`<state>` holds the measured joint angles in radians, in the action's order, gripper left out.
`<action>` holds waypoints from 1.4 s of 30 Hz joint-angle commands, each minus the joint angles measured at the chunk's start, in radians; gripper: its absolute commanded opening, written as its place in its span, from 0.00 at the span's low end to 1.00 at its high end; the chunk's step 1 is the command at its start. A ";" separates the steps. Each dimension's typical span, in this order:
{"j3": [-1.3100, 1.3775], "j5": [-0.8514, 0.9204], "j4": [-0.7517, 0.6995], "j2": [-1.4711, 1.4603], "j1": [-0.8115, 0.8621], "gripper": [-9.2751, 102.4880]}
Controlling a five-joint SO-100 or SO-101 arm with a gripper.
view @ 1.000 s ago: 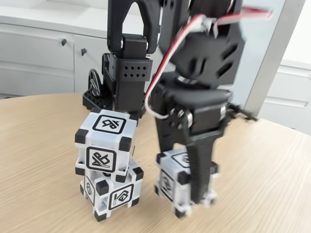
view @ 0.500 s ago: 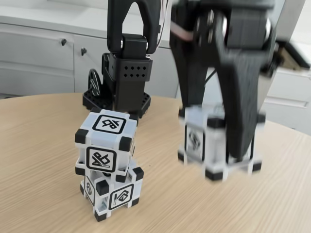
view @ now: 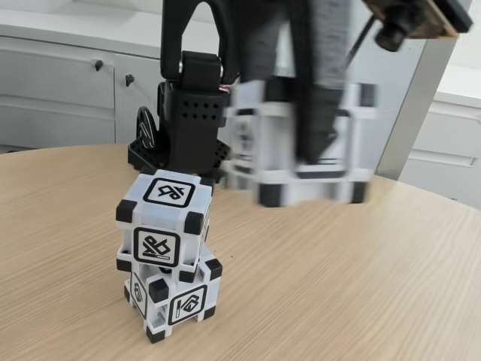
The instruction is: Stack cubes from left to right.
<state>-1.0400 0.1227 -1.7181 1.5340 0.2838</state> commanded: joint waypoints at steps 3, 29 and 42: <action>0.052 0.029 -0.011 0.037 0.084 0.27; -0.175 0.052 -0.011 0.282 0.152 0.26; -0.443 0.087 -0.009 0.503 0.150 0.26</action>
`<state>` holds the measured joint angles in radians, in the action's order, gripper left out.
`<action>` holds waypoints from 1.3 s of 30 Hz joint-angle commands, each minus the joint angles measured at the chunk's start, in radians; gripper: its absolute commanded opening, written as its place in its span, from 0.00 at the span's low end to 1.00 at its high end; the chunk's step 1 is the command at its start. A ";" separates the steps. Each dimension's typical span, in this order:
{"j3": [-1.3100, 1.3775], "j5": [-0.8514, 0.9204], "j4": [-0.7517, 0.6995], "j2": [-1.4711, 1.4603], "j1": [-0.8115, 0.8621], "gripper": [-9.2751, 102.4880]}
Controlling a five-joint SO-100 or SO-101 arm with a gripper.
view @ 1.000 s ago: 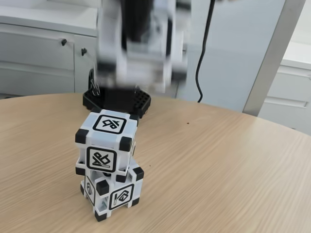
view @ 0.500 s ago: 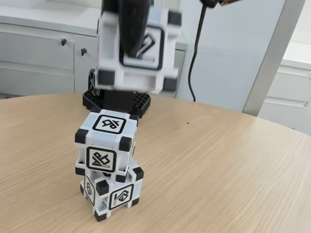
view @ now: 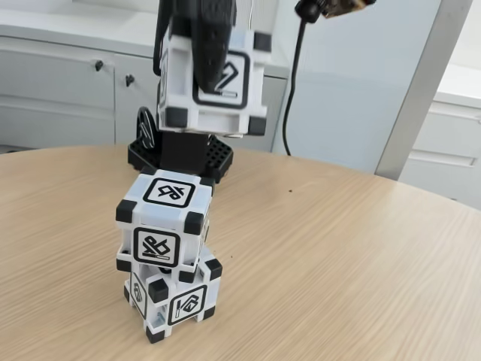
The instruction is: Stack cubes from left to right.
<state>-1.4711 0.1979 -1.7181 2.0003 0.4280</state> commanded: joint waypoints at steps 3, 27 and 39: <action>-0.026 0.017 -0.009 0.026 0.015 0.26; -0.028 0.064 0.029 -0.080 0.130 0.26; -0.028 0.077 0.055 -0.137 0.124 0.26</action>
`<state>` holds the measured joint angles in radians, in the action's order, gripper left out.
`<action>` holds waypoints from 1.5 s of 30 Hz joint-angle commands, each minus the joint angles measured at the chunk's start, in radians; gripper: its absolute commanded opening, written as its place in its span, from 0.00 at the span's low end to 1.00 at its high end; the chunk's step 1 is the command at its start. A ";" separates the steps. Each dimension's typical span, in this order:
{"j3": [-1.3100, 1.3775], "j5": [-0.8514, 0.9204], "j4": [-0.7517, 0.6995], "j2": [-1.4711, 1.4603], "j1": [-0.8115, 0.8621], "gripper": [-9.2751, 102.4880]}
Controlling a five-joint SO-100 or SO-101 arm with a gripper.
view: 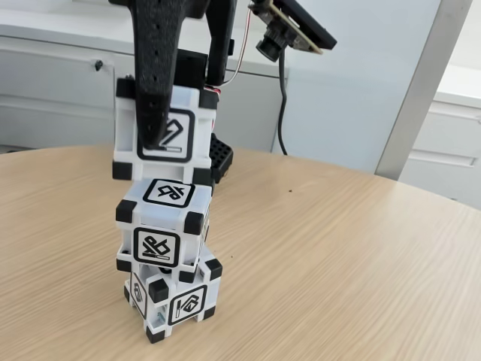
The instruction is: Stack cubes from left to right.
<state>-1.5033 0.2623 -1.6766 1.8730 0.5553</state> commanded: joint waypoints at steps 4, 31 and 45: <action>0.005 0.028 0.014 -0.051 -0.008 0.26; 0.021 0.057 -0.005 -0.043 -0.008 0.44; 0.008 0.017 -0.006 0.215 -0.011 0.34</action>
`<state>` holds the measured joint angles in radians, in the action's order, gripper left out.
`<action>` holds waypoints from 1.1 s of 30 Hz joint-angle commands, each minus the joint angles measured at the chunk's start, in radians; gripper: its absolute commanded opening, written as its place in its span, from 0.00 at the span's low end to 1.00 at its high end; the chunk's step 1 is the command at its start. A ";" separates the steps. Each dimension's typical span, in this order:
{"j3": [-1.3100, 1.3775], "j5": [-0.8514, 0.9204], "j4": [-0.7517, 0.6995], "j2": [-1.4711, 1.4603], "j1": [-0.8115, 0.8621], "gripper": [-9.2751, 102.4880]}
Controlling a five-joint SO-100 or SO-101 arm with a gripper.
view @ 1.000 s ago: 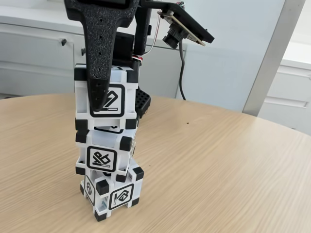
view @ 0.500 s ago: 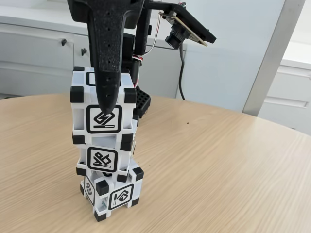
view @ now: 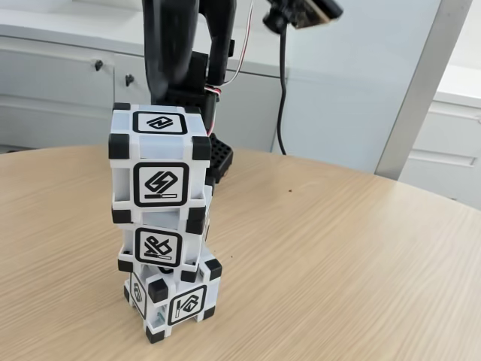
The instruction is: Stack cubes from left to right.
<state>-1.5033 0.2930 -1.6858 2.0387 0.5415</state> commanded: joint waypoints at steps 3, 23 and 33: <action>0.023 -0.072 0.005 0.064 0.002 0.22; 0.015 -0.221 0.023 0.063 -0.463 0.08; 0.005 -0.235 0.121 0.135 -0.445 0.08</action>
<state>-1.5033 0.0675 -1.6214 2.1031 0.0905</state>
